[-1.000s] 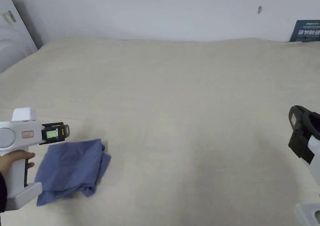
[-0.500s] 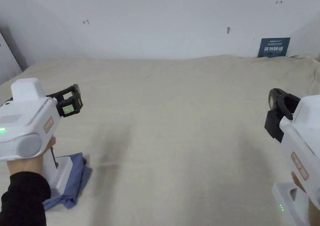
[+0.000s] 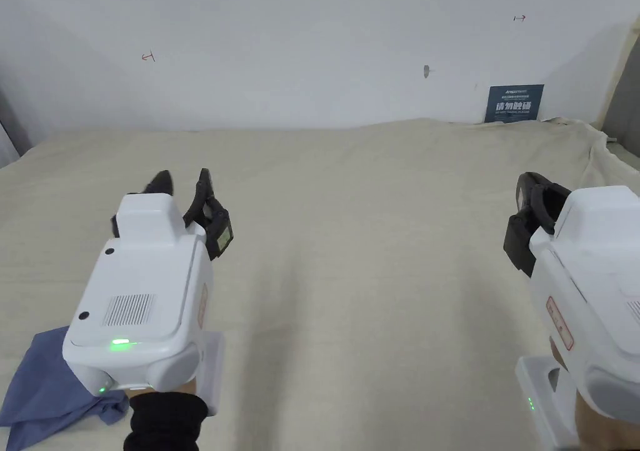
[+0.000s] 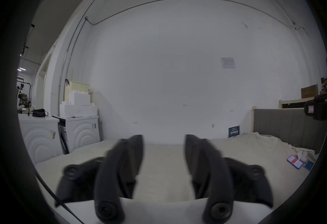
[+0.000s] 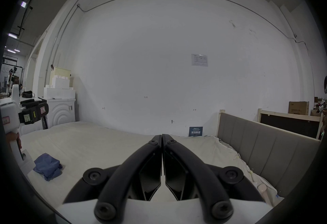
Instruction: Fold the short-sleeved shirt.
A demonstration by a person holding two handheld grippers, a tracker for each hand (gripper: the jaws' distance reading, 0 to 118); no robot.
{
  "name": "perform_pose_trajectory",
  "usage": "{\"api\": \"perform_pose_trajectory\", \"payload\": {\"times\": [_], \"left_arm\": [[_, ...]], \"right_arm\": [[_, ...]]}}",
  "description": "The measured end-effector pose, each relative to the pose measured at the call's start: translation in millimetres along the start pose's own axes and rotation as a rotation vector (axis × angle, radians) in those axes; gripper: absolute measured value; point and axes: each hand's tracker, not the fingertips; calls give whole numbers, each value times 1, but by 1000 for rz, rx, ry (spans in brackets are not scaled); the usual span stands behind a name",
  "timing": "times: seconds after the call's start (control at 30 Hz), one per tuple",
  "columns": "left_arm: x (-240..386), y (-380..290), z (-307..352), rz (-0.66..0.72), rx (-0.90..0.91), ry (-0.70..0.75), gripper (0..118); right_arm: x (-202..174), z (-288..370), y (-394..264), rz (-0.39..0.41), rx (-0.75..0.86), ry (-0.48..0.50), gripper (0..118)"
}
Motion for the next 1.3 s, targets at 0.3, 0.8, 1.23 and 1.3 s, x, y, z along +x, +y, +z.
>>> {"api": "perform_pose_trajectory", "payload": {"times": [0.3,0.8,1.23,1.3], "left_arm": [[23,-7,8,48,-38,-73,0],[31,-15,12,40,-70,-96,0],[33,-15,12,43,-79,-105,0],[33,-15,11,45,-80,-104,0]], "right_arm": [[11,8,-5,-2,0,-31,0],[17,12,-6,-21,-6,-40,0],[21,11,-9,-22,-9,-41,0],[22,11,-10,-20,-10,-45,0]]}}
